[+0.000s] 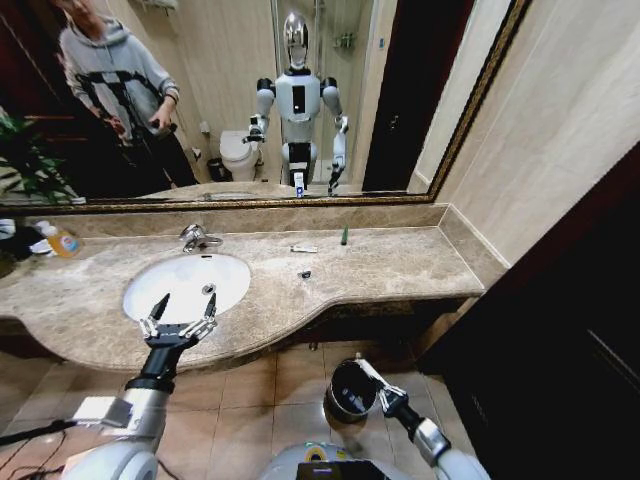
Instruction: Pick up the trash from the sink and place it in the trash bin.
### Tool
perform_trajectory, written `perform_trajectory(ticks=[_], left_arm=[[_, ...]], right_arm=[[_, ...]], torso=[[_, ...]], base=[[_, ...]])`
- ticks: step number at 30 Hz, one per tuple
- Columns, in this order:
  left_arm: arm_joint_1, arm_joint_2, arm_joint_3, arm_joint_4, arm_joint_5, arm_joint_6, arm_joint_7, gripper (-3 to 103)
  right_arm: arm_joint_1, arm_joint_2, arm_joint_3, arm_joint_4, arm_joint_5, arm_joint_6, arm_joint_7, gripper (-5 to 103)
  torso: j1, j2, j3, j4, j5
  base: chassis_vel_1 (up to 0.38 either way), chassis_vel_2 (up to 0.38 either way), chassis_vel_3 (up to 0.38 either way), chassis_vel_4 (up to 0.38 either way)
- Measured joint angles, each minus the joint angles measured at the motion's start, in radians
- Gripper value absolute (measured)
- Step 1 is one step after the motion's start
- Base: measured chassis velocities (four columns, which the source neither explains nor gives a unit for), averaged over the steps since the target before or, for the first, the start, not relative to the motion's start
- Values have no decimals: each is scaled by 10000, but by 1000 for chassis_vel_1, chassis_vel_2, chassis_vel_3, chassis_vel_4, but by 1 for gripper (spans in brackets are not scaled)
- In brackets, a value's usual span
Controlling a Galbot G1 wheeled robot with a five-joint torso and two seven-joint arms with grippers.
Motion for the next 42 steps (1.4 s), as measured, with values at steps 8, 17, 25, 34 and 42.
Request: perform_trajectory(ticks=[8,17,25,34,42], left_arm=[[1,0,1,0,0,0,1,100],[1,0,1,0,0,0,1,100],[1,0,1,1,0,0,1,100],[1,0,1,0,0,0,1,100],[1,0,1,0,0,0,1,100]], right_arm=[[1357,301,-901,-1814,-1718,-938,-198,0],[3031,845,-1375,-4247,-2616,-473,-120,0],[4130,1488,-1519,-6253,-3424,-58,64,0],[4784,1748,-1348,-7267,-3957,395,348,17],[4660,1691,-1282,-7149,-4028,391,381,44]], torso=[[0,-1,0,-3,-1],[0,-1,0,-2,0],[-1,0,1,-3,2],[-1,-1,0,-3,-2],[-1,0,0,-3,0]], base=[[0,0,0,0],[0,0,0,0],[0,0,0,0],[0,0,0,0],[0,0,0,0]])
